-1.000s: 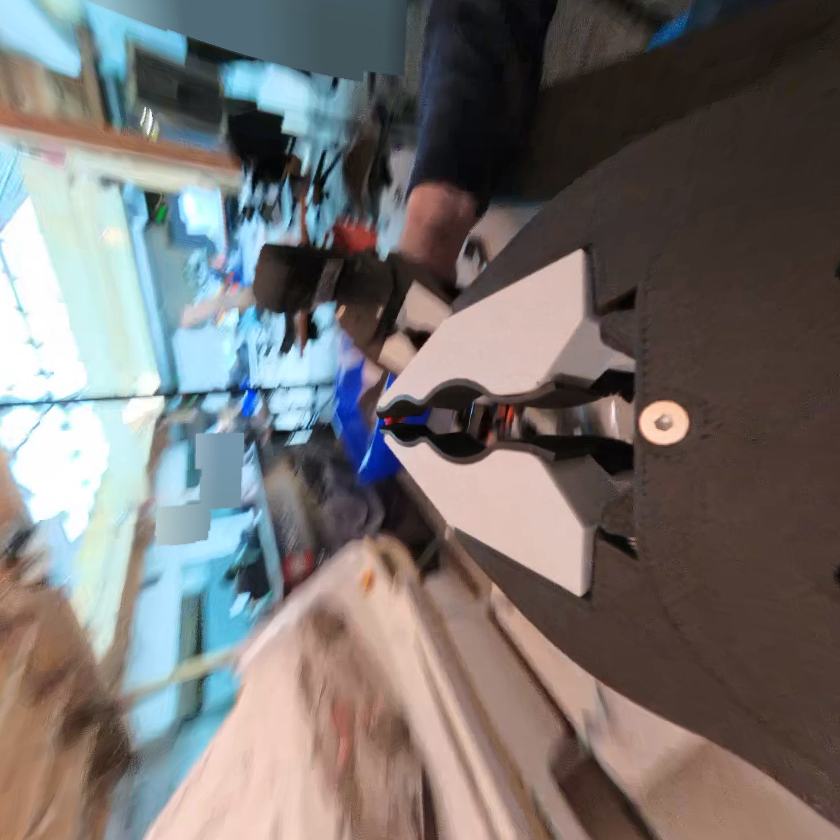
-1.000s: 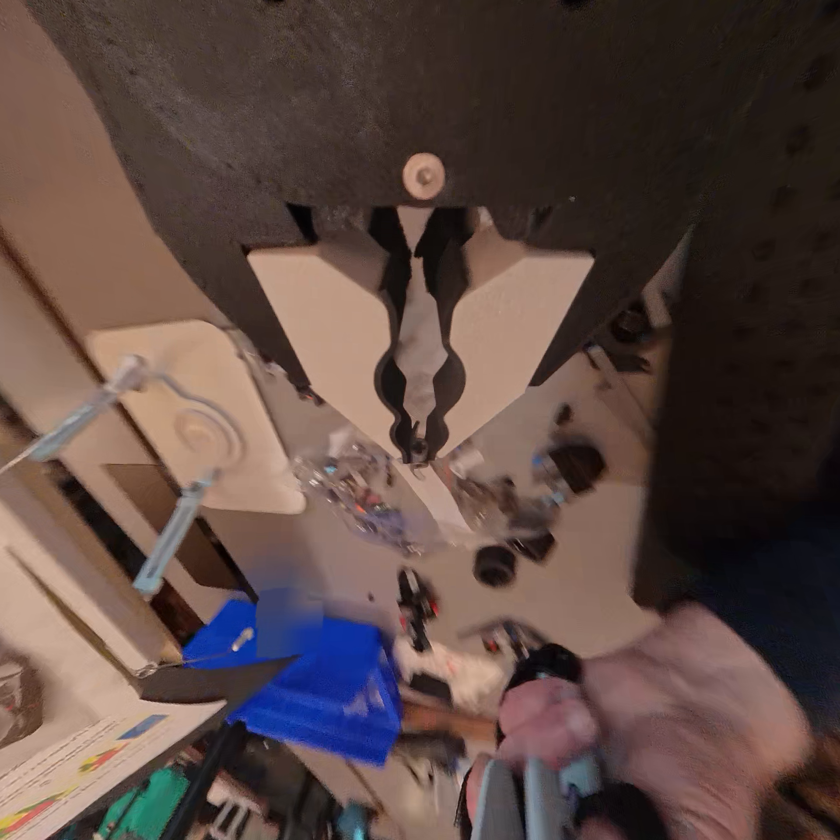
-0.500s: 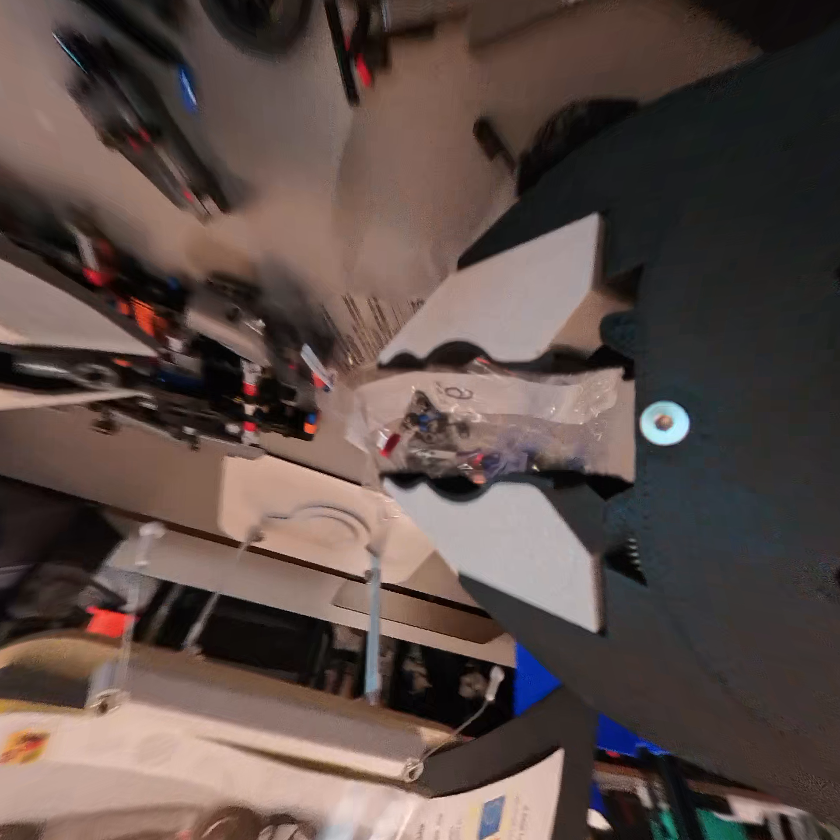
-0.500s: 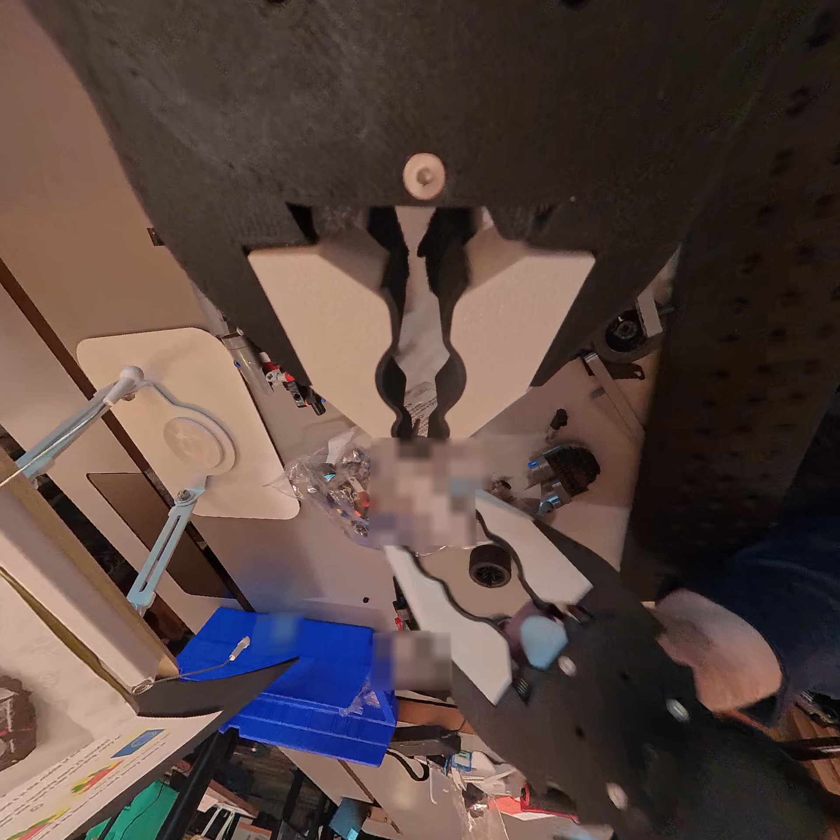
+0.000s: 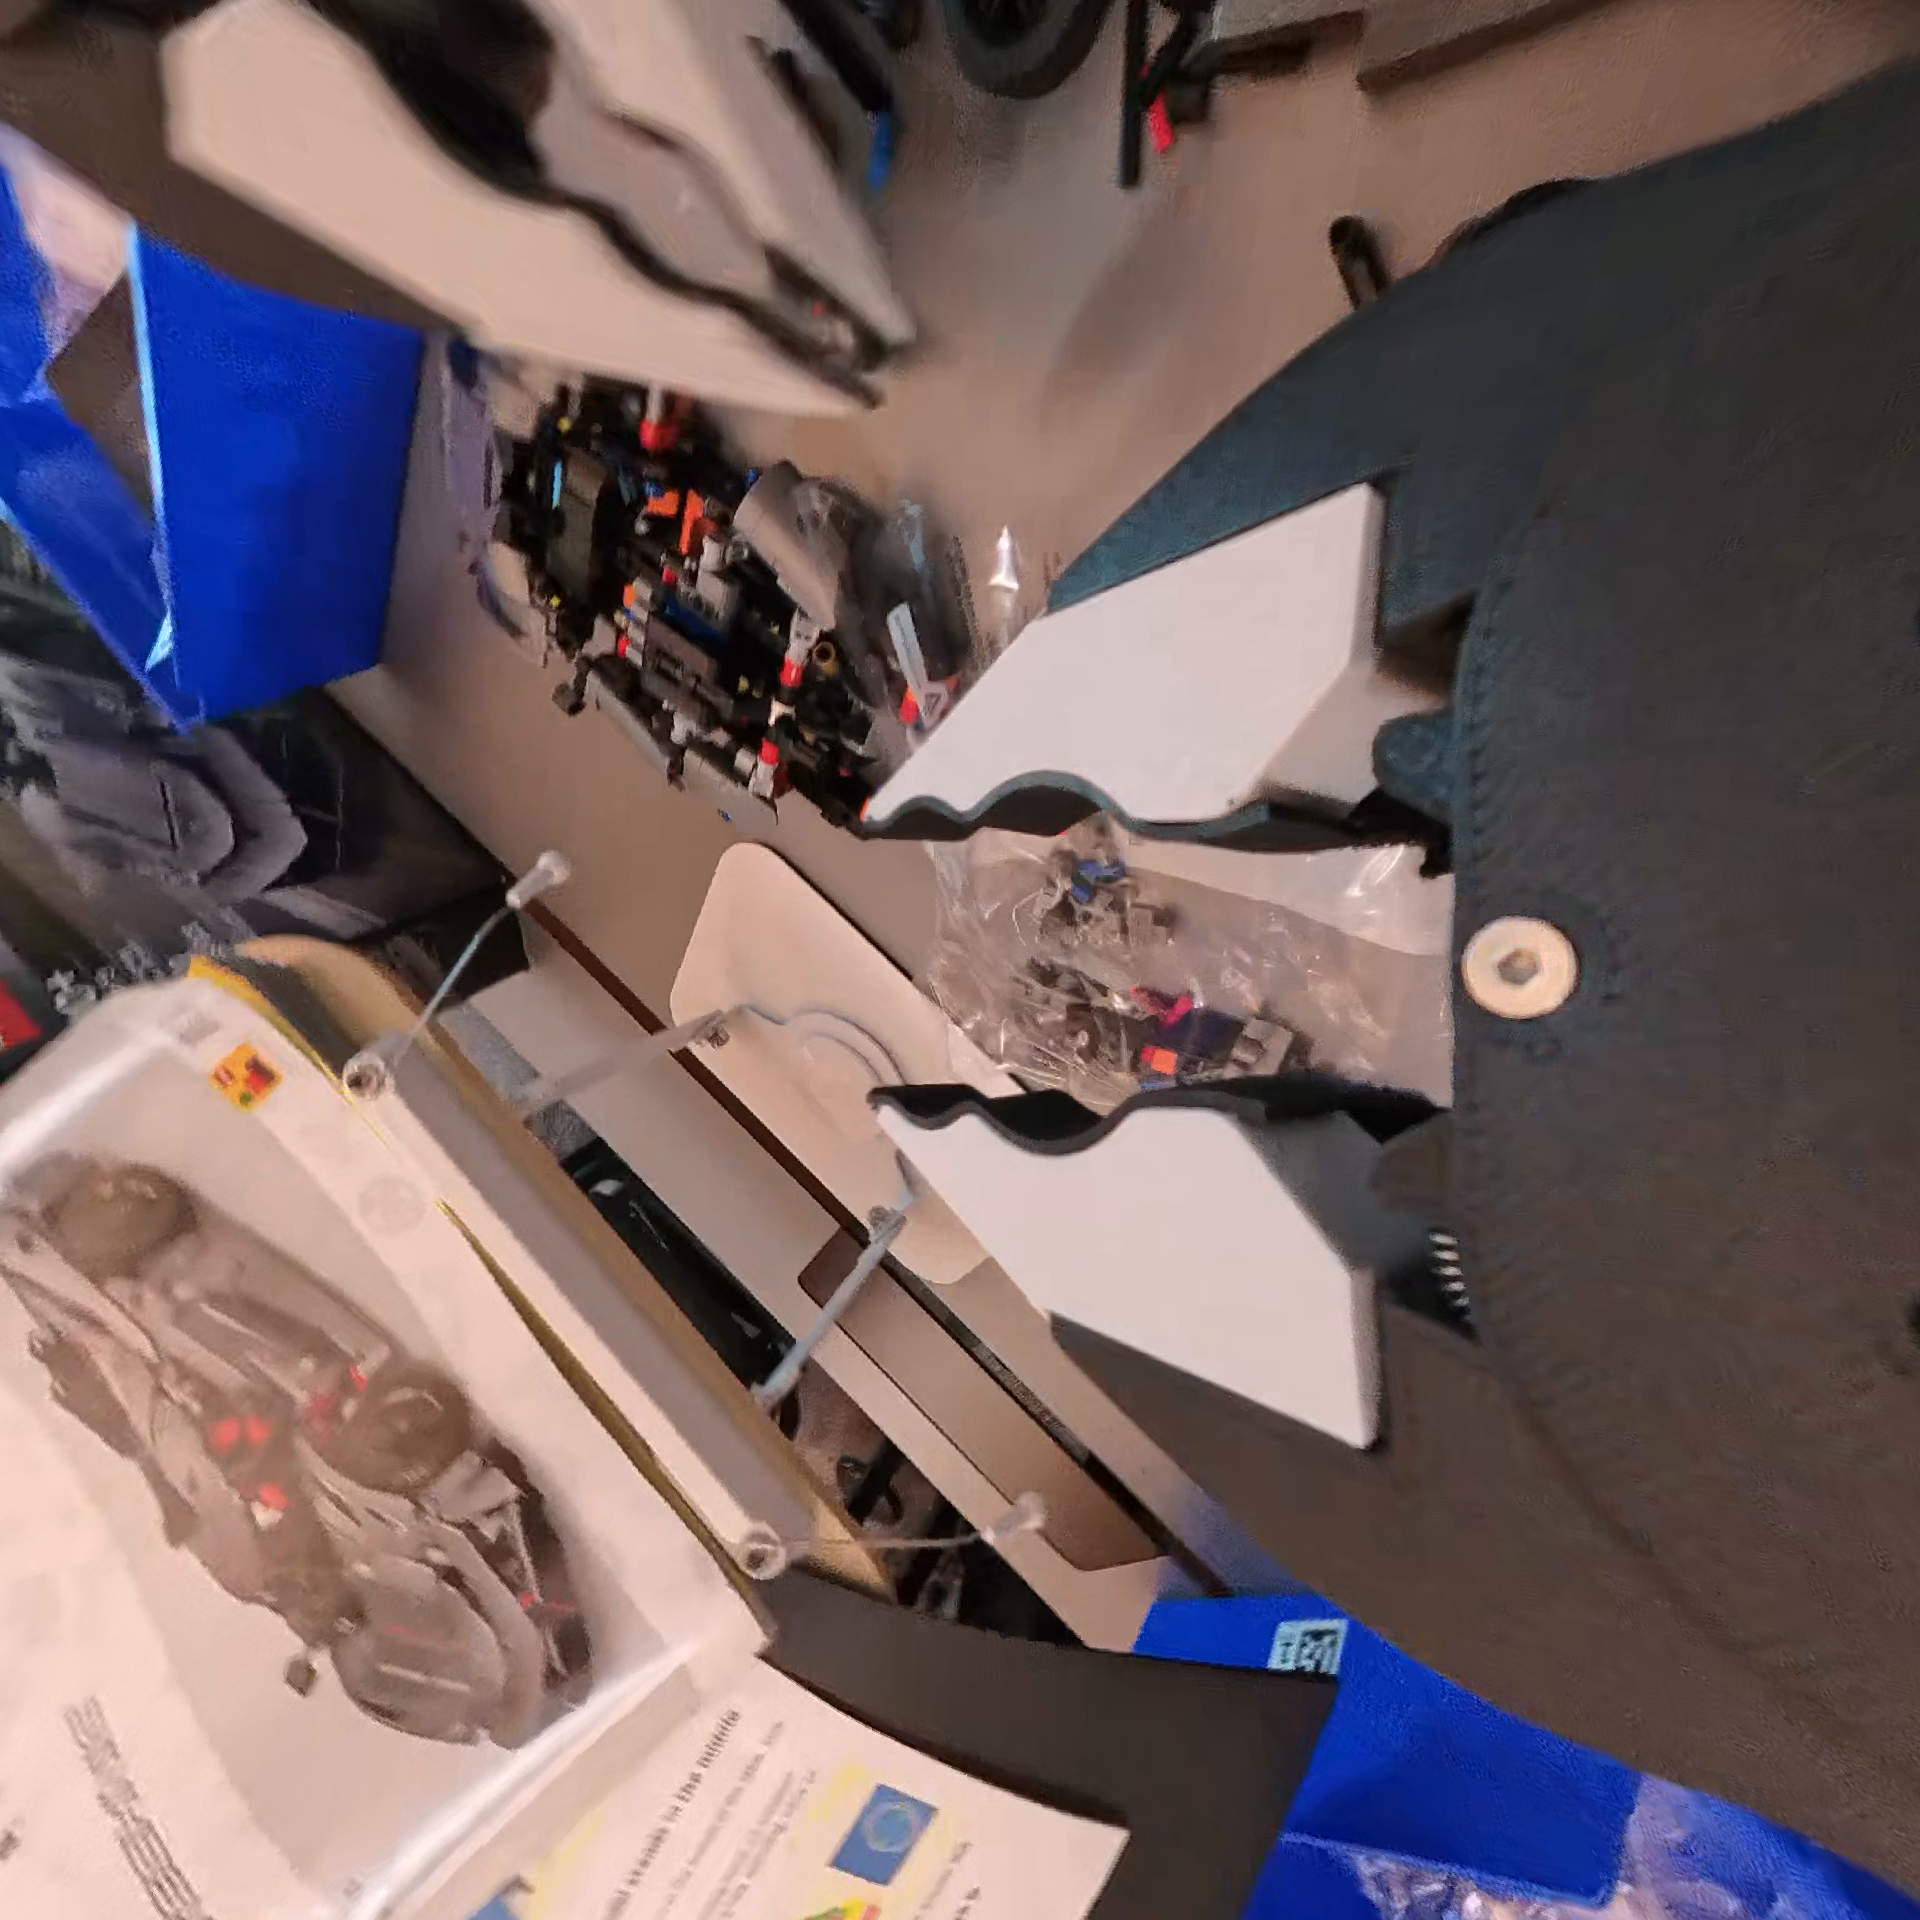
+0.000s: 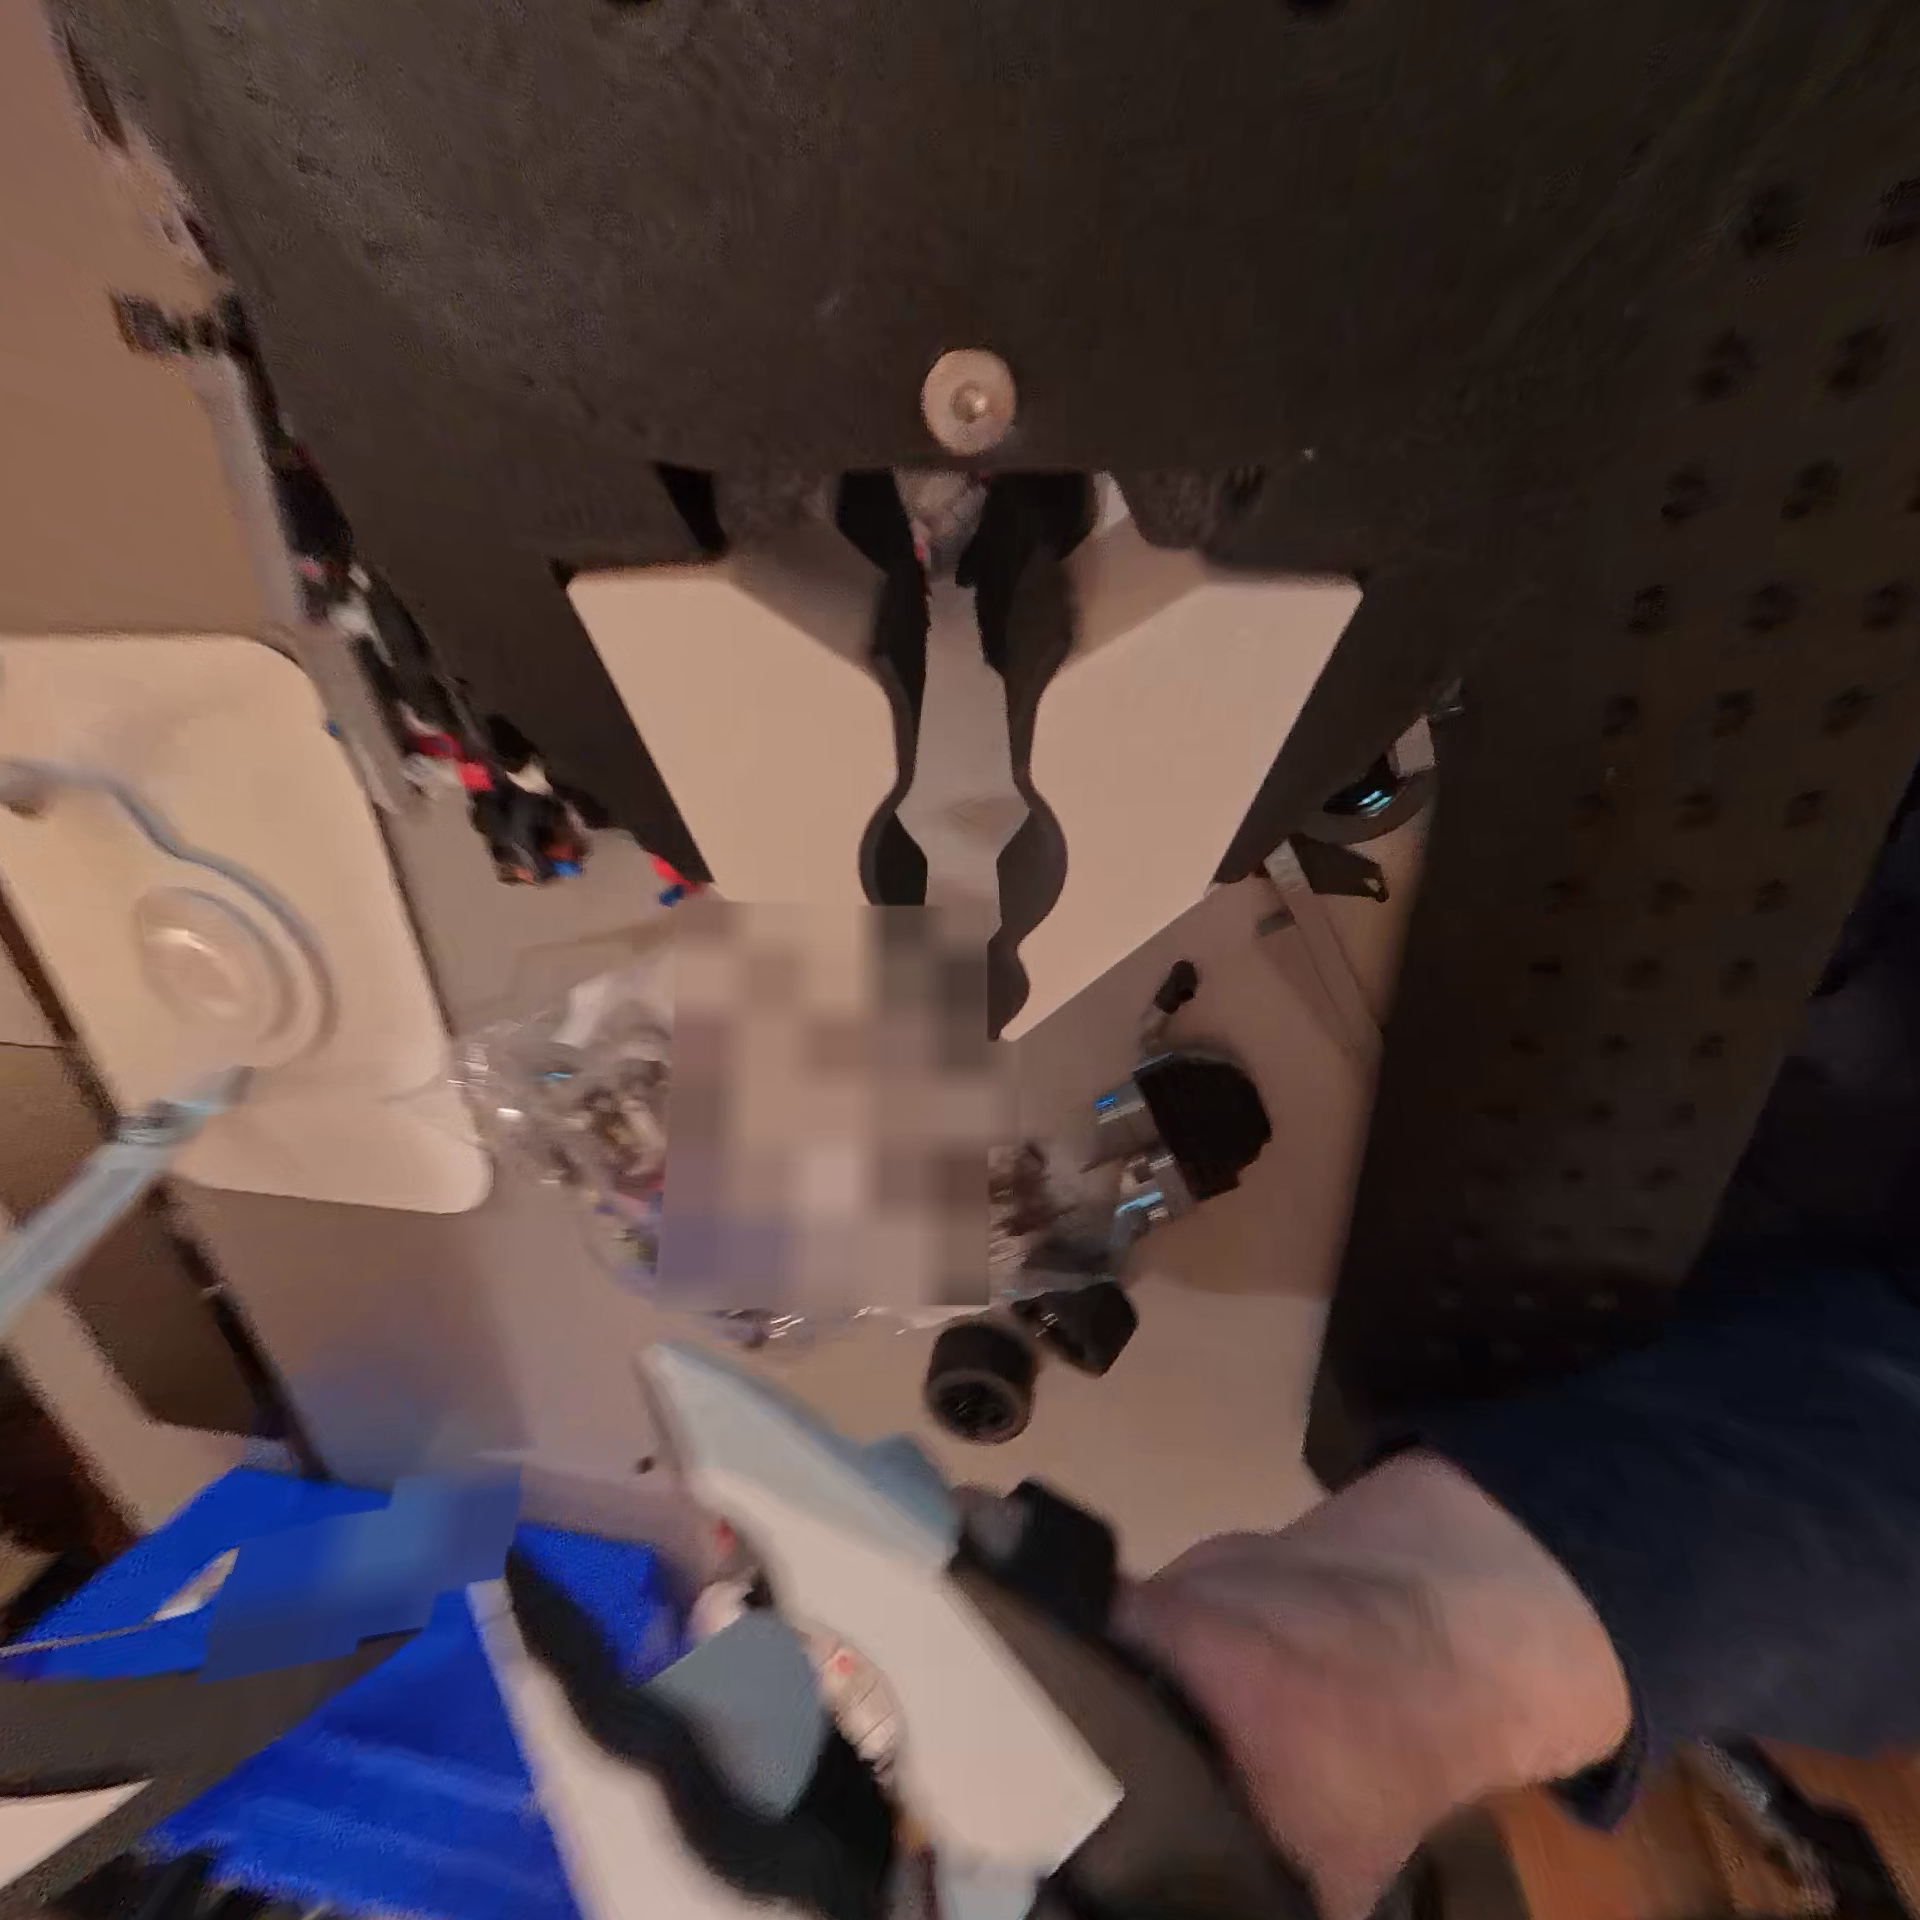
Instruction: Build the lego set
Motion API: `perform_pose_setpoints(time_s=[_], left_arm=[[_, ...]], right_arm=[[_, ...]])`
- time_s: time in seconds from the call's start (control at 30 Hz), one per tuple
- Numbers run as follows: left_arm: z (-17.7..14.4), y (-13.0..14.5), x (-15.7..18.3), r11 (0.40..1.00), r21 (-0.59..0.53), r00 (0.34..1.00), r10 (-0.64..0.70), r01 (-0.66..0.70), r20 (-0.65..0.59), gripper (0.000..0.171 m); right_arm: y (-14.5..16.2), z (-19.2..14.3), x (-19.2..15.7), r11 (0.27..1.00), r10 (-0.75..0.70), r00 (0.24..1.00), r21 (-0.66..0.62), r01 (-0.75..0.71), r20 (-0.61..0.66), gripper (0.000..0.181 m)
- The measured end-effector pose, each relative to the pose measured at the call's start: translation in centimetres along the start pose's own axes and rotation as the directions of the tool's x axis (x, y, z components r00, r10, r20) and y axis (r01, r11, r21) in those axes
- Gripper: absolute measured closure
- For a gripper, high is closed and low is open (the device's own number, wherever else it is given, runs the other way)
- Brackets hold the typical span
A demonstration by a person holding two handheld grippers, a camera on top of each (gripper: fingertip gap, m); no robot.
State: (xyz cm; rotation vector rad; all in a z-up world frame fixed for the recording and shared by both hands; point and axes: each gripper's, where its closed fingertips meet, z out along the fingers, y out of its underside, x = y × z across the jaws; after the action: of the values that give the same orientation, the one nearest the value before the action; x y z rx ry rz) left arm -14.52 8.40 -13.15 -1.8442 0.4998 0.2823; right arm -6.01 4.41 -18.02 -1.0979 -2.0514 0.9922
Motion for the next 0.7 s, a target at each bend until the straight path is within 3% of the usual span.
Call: perform_pose_setpoints(time_s=[0.07, 0.13, 0.2, 0.27, 0.47, 0.57, 0.7], left_arm=[[-0.3, -0.4, -0.6, 0.998, 0.032, 0.999, -0.051, 0.051, 0.005, 0.131], [-0.4, -0.4, -0.8, 0.998, 0.038, 0.998, -0.058, 0.058, 0.009, 0.134], [-0.3, 0.1, -1.1, 0.999, 0.012, 0.998, -0.044, 0.043, 0.035, 0.134], [-0.2, 0.2, -1.0, 0.998, 0.018, 0.998, -0.061, 0.061, 0.022, 0.134], [0.0, 0.3, -0.7, 0.997, 0.013, 0.997, -0.082, 0.081, 0.003, 0.136], [-0.1, 0.3, -0.5, 0.995, 0.022, 0.995, -0.102, 0.102, -0.016, 0.137], [-0.5, -0.4, -0.6, 0.992, 0.065, 0.995, -0.103, 0.104, -0.014, 0.141]], right_arm=[[0.7, 2.6, 0.0, 0.994, -0.018, 1.000, -0.106, 0.019, 0.007, 0.176], [1.4, 4.8, 2.2, 0.974, -0.063, 0.992, -0.226, 0.036, -0.114, 0.176], [2.2, 5.8, 3.9, 0.945, -0.114, 0.971, -0.325, 0.041, -0.209, 0.146], [2.0, 5.6, 4.1, 0.947, -0.119, 0.967, -0.320, 0.042, -0.227, 0.147], [0.9, 1.1, 5.0, 0.988, -0.002, 0.971, -0.149, -0.034, -0.239, 0.151], [2.3, -2.1, 5.2, 0.989, 0.026, 0.975, -0.133, -0.057, -0.222, 0.162], [5.8, -5.2, 3.5, 0.970, 0.116, 0.986, -0.200, -0.139, -0.121, 0.152]])
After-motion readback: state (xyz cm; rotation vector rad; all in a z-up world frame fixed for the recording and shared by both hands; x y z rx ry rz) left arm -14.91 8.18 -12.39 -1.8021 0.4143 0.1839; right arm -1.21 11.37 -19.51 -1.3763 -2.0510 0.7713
